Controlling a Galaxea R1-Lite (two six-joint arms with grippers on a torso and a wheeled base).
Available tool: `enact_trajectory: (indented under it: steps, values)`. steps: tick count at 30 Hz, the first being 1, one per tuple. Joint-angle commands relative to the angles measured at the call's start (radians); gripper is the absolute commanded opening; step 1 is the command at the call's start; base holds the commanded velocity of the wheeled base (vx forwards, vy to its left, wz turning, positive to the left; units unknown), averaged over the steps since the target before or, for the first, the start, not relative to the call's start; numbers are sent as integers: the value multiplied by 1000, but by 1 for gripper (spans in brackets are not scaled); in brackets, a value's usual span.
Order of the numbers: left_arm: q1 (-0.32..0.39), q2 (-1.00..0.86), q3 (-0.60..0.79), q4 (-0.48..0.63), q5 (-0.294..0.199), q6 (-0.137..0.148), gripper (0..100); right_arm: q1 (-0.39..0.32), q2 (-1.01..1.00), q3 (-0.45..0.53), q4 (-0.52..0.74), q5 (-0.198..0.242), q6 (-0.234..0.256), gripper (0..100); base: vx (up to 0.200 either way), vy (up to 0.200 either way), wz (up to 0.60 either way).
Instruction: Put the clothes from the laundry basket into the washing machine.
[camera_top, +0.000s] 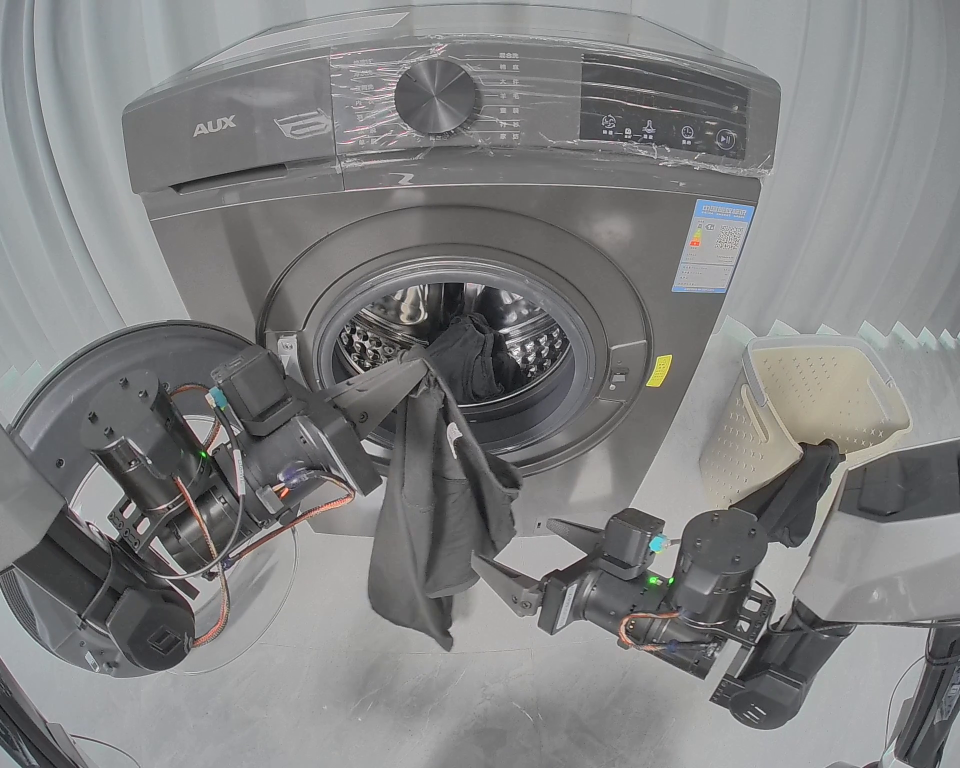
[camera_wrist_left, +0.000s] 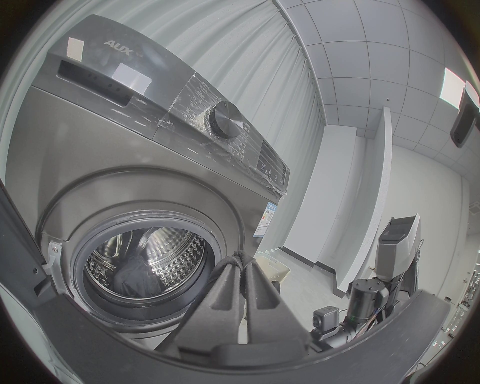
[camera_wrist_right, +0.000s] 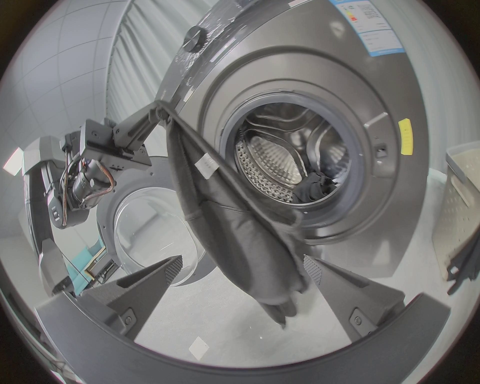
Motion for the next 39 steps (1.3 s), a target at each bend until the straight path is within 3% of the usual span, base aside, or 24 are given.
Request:
enact_trajectory:
  steps: [1, 10, 19, 27, 31, 39]
  values:
    - [-7, 4, -4, -1, 1, 0, 0, -10, 95, -90, -2, 37, -44, 100, 0, 0, 0]
    - [-7, 2, -5, -1, 1, 0, 0, -65, 169, -248, -2, 43, -158, 100, 0, 0, 0]
    - [-7, 8, -22, 1, 1, 0, 0, -74, 183, -243, -2, 37, -165, 100, 0, 0, 0]
    - [-7, 11, -41, 4, 27, 1, 0, -63, 181, -120, -2, 38, -164, 100, 0, 0, 0]
    - [-7, 10, -38, 2, 27, 1, 0, -73, 190, -145, 0, 48, -162, 100, 0, 0, 0]
    - [-5, 5, -30, -1, 27, 1, 0, -82, 258, -266, -2, 143, -165, 100, 0, 0, 0]
